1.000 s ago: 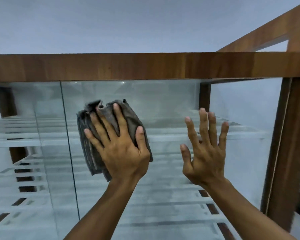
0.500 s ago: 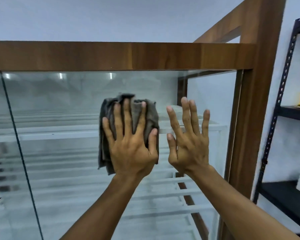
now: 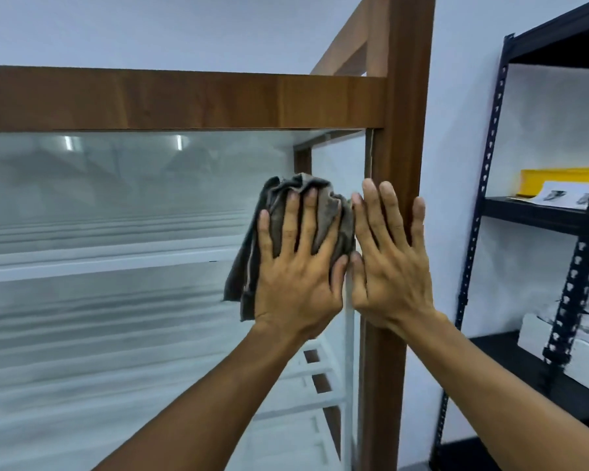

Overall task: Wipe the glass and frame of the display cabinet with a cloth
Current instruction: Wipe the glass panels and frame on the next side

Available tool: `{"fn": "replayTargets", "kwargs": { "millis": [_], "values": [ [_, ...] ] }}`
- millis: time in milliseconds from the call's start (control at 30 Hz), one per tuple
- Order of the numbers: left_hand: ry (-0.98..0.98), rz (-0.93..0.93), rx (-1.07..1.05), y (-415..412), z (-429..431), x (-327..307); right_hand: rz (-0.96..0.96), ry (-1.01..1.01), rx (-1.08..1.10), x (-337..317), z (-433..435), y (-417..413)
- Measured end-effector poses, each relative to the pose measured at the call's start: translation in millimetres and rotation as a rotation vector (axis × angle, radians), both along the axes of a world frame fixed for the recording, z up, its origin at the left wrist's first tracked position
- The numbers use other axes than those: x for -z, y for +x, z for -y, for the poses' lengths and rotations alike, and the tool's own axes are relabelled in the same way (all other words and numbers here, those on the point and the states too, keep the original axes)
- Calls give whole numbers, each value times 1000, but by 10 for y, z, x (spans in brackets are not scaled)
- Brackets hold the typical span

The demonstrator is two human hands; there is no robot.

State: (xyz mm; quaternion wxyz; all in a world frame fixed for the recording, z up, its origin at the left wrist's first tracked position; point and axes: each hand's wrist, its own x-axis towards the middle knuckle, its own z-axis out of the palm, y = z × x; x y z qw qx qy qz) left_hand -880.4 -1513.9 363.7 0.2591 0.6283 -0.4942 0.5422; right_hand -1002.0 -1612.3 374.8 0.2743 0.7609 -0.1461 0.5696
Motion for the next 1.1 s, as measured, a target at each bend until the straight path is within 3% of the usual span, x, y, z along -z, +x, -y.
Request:
{"fn": "replayTargets", "kwargs": {
  "millis": [133,267,567,867,1033,1100],
  "values": [
    [-27,-37,-2,-216,187,-32,85,21,-183,66,166,-79],
    [52,20,26,-283,278,3,117,57,-227,101,158,-64],
    [90,104,59,16,7,-45,214,157,-103,161,-129,180],
    [-10,127,18,314,-267,76,192,96,-18,295,-266,410],
    [-5,139,32,465,-398,34,200,149,-268,257,-370,647],
    [-18,129,5,596,-525,0,198,160,-271,247,-387,705]
  ]
}}
